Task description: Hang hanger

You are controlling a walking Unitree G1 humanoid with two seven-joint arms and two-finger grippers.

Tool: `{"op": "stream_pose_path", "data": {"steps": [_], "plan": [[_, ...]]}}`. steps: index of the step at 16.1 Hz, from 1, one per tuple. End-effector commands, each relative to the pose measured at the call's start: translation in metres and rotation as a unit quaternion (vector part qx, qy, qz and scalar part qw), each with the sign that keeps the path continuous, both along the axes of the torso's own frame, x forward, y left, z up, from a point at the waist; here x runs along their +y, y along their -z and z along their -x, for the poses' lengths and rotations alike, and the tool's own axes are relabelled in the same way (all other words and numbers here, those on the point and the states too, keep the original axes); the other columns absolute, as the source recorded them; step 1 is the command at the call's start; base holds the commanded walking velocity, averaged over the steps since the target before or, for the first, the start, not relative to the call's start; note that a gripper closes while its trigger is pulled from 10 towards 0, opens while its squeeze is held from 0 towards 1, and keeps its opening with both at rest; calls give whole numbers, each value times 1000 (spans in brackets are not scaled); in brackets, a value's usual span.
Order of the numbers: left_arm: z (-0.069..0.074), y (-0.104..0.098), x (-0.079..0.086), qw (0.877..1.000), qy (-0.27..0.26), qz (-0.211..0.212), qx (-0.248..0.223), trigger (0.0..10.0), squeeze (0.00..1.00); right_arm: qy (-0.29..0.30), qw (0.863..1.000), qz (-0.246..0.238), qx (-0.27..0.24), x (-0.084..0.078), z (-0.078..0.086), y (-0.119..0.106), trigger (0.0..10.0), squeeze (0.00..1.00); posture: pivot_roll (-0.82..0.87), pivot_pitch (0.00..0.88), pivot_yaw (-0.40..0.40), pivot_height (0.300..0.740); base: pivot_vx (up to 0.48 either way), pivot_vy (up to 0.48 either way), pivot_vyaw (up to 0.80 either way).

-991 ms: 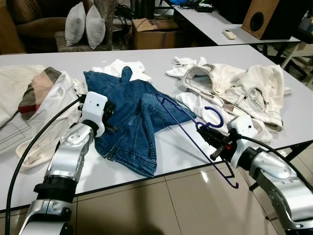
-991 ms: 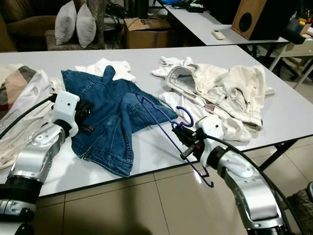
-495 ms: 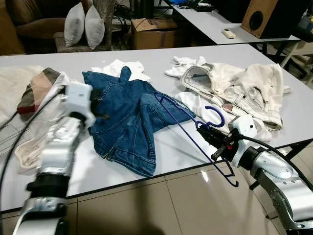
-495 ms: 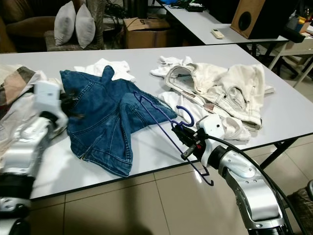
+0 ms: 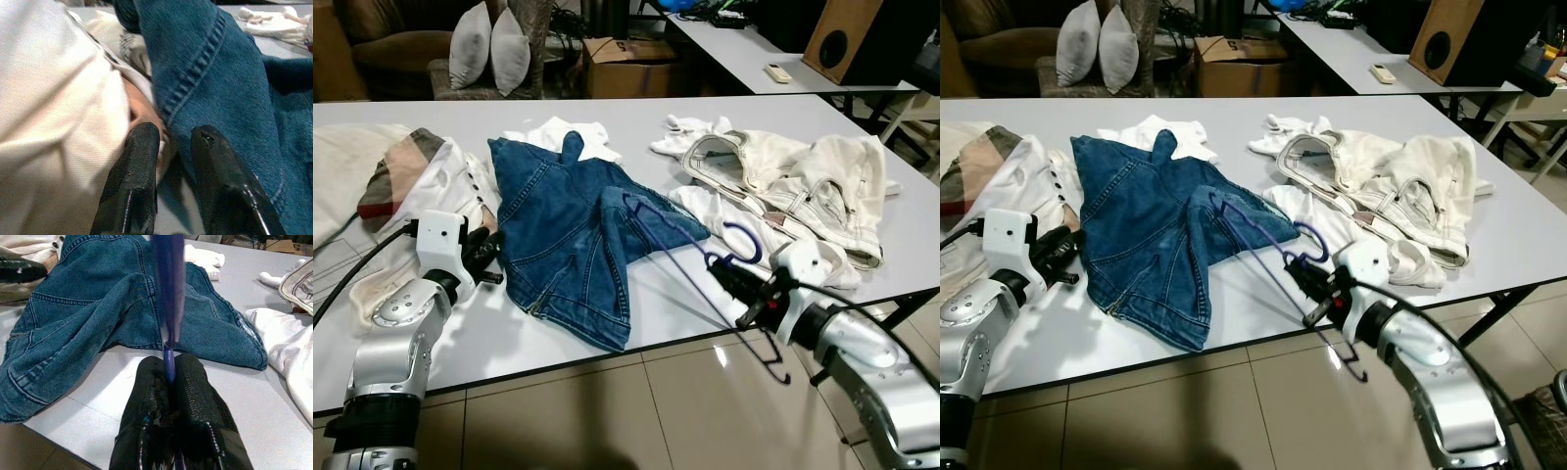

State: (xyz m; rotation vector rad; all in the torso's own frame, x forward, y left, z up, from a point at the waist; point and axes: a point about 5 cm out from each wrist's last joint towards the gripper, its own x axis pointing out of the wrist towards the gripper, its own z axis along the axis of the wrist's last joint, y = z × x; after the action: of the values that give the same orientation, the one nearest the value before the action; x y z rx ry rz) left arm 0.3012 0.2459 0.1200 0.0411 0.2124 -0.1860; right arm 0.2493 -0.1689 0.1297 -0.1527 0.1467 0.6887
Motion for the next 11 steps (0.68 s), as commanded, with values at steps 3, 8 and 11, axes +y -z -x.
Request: {"op": "stream_pose_path", "data": {"steps": [3, 8, 11], "plan": [[3, 5, -16, 997, 41, 57, 18, 10000, 1000, -4, 1000, 4, -7, 0, 0, -2, 10000, 0, -69, 0, -74, 740, 0, 0, 0], [6, 19, -35, 993, 105, 11, 51, 10000, 0, -3, 1000, 7, -8, -1, 2, -1, 10000, 0, -68, 0, -78, 740, 0, 0, 0], [-1, 19, -41, 993, 110, -23, 44, 1294, 0, -7, 1000, 6, -13, 1, 0, -2, 10000, 0, -71, 0, -78, 740, 0, 0, 0]]}}
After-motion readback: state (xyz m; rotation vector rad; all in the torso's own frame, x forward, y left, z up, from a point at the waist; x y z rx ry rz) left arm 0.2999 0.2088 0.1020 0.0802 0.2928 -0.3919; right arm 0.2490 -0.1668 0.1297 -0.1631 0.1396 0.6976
